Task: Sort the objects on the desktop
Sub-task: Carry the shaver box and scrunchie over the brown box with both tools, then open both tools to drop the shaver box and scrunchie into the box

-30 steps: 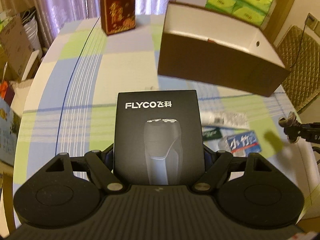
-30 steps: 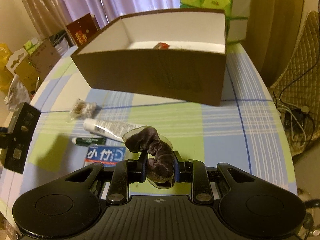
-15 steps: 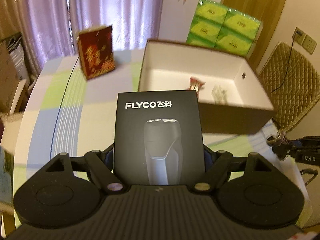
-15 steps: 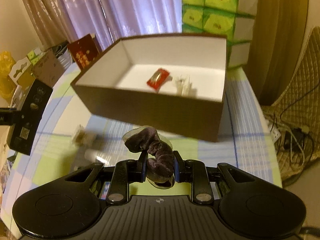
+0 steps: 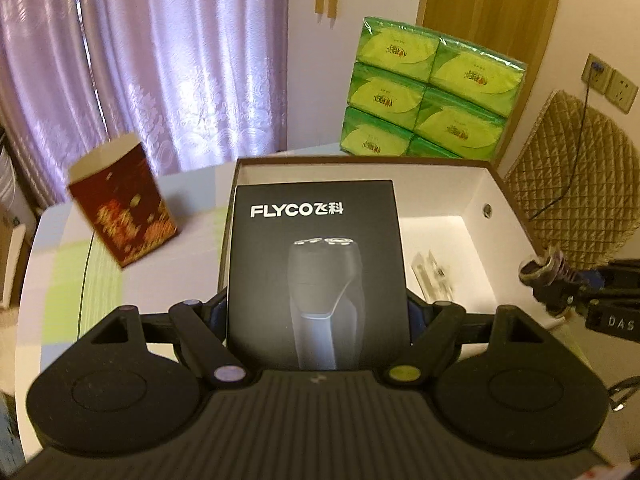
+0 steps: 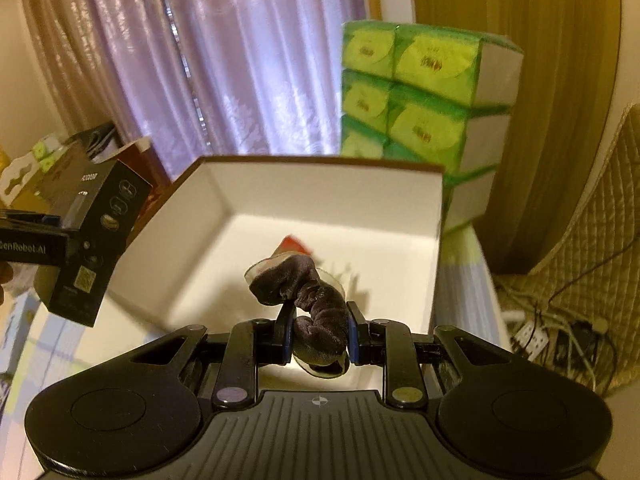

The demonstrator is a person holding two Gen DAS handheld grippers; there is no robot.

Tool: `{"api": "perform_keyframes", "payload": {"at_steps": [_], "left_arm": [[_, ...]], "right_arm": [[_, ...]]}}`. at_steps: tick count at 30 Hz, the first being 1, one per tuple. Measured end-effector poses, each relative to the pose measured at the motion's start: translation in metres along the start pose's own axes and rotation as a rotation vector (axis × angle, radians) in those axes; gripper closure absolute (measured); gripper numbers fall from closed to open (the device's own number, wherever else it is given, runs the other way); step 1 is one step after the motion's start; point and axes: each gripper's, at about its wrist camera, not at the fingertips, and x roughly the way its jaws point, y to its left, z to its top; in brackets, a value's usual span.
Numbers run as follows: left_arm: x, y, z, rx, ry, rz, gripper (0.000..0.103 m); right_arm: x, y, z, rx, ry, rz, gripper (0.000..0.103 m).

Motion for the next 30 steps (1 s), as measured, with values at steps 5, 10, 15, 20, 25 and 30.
{"api": "perform_keyframes", "payload": {"at_steps": [5,10,15,20,25,30], "left_arm": [[0.047,-0.006,0.023,0.041,0.04,0.026,0.027],[0.093,-0.012,0.033,0.102,0.095,0.07,0.026],[0.13,-0.018,0.035,0.152,0.125,0.101,0.026],[0.156,-0.024,0.037,0.191,0.138,0.126,0.026],[0.172,-0.026,0.04,0.209,0.136,0.133,0.026],[0.178,-0.028,0.041,0.228,0.111,0.128,0.026]], "right_arm": [[0.031,-0.012,0.022,-0.006,0.011,-0.041,0.081],[0.06,-0.019,0.033,-0.037,0.036,-0.064,0.081],[0.081,-0.029,0.037,-0.032,0.06,-0.075,0.081],[0.093,-0.035,0.039,-0.033,0.076,-0.088,0.081],[0.102,-0.036,0.041,-0.049,0.079,-0.1,0.081],[0.108,-0.036,0.042,-0.067,0.075,-0.111,0.081]]}}
